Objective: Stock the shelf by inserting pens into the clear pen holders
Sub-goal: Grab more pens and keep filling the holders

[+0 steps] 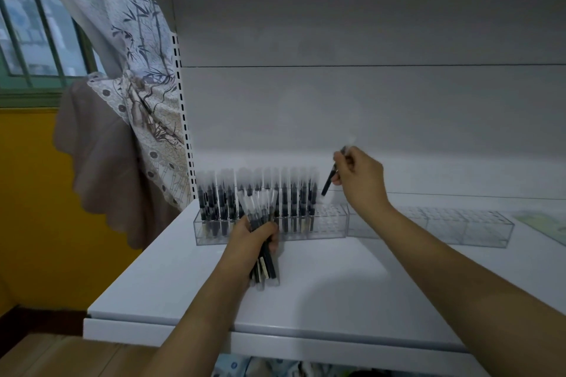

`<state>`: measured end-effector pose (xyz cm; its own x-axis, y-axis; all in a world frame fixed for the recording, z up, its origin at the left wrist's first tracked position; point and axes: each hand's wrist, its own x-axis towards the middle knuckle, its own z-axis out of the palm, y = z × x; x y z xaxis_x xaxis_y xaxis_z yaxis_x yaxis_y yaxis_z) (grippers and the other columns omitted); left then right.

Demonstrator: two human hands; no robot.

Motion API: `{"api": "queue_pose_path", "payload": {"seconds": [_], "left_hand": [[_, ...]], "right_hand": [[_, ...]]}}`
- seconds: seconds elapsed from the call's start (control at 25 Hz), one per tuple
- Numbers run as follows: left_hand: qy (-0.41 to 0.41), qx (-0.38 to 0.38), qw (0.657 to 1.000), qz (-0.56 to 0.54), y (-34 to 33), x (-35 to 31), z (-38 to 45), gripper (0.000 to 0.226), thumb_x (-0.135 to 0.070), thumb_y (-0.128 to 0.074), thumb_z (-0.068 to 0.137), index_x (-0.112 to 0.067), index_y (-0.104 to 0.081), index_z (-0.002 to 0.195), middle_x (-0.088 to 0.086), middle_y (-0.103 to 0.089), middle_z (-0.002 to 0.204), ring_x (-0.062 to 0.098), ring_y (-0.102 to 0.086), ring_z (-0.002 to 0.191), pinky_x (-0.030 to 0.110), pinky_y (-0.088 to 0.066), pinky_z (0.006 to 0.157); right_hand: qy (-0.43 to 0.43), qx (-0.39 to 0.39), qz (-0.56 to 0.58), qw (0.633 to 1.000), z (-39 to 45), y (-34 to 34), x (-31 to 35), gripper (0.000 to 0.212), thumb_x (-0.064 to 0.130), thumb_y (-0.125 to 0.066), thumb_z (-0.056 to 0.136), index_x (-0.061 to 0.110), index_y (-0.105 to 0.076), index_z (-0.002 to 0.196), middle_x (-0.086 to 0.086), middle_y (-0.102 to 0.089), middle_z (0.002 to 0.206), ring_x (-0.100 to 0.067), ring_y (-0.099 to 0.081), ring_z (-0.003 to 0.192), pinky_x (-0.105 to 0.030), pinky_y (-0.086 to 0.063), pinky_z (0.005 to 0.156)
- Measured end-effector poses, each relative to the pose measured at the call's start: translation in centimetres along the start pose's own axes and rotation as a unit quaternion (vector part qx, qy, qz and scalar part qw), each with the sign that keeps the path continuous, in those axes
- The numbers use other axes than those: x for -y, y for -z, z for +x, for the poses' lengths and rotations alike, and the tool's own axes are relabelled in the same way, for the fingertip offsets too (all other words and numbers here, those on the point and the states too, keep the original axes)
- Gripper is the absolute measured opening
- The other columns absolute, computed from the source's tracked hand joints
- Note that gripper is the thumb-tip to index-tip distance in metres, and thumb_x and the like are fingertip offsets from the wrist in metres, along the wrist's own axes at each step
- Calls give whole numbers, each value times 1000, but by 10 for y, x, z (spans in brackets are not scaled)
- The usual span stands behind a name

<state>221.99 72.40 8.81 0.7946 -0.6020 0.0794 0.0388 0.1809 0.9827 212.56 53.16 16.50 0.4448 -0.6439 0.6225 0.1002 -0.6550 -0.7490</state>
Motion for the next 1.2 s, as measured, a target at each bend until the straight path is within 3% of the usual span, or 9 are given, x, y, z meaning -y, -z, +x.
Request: {"api": "queue_pose_path", "payload": {"seconds": [0.2,0.48,0.64,0.72,0.84,0.96,1.04,1.12,1.2], "left_hand": [[-22,-2,1000,0,-2,-3,-3,12,-1,-61,89,-3,-62,78,17,-62,70,22,-54,57,32,-46,58],[-11,-28,1000,-11,-2,-2,-2,7,-3,-67,88,-4,-62,93,11,-67,70,24,-58,64,34,-50,62],[-7,-29,999,-20,-3,-5,-5,13,-5,-70,87,-2,-63,97,12,-68,72,22,-61,60,30,-53,55],[-13,-24,999,-32,-4,-7,-7,14,-4,-69,87,1,-64,99,13,-69,74,20,-63,59,27,-54,54],[-19,-8,999,-46,-7,-8,-8,12,-3,-68,88,3,-67,99,15,-71,79,18,-67,63,25,-55,56],[-27,16,999,-45,-9,-9,-10,11,-3,-67,88,1,-70,98,16,-75,83,19,-72,69,25,-56,57],[-27,27,998,-43,-9,-9,-11,13,-4,-67,89,1,-71,100,16,-76,86,21,-74,73,26,-57,59],[-20,31,998,-49,-8,-9,-10,17,-7,-68,88,3,-72,101,20,-75,92,25,-74,80,29,-58,63],[-11,26,998,-61,-7,-8,-9,18,-8,-68,87,4,-72,101,19,-75,88,24,-73,76,28,-57,63]], "right_hand": [[-3,69,-42,997,-4,-8,-18,26,22,-51,102,3,-57,86,-4,-66,70,-16,-69,65,-29,-58,73],[19,148,-114,982,11,-13,-18,25,20,-53,101,9,-54,79,-9,-66,79,-17,-67,66,-26,-57,70],[-45,253,-247,934,3,-17,-33,29,24,-52,101,1,-69,93,-14,-71,92,-26,-68,86,-27,-47,72],[-46,172,-255,951,-7,-15,-32,27,24,-51,102,2,-68,104,-11,-68,98,-24,-64,91,-24,-40,73],[-4,23,-143,989,-39,-8,-4,18,19,-50,101,10,-64,92,-2,-65,86,-14,-60,77,-14,-38,62],[-26,167,-60,984,-75,-16,36,26,36,-56,99,18,-65,83,11,-62,72,8,-58,63,-5,-40,58],[-72,225,-5,972,-79,-24,44,26,32,-60,97,15,-63,78,9,-59,66,10,-56,51,-3,-38,51],[-78,174,2,982,-64,-23,45,24,34,-58,98,15,-64,84,5,-62,74,6,-57,58,-8,-42,60],[-59,56,31,996,-42,-9,41,26,34,-53,100,13,-63,88,0,-65,80,3,-57,59,-9,-42,60]]}}
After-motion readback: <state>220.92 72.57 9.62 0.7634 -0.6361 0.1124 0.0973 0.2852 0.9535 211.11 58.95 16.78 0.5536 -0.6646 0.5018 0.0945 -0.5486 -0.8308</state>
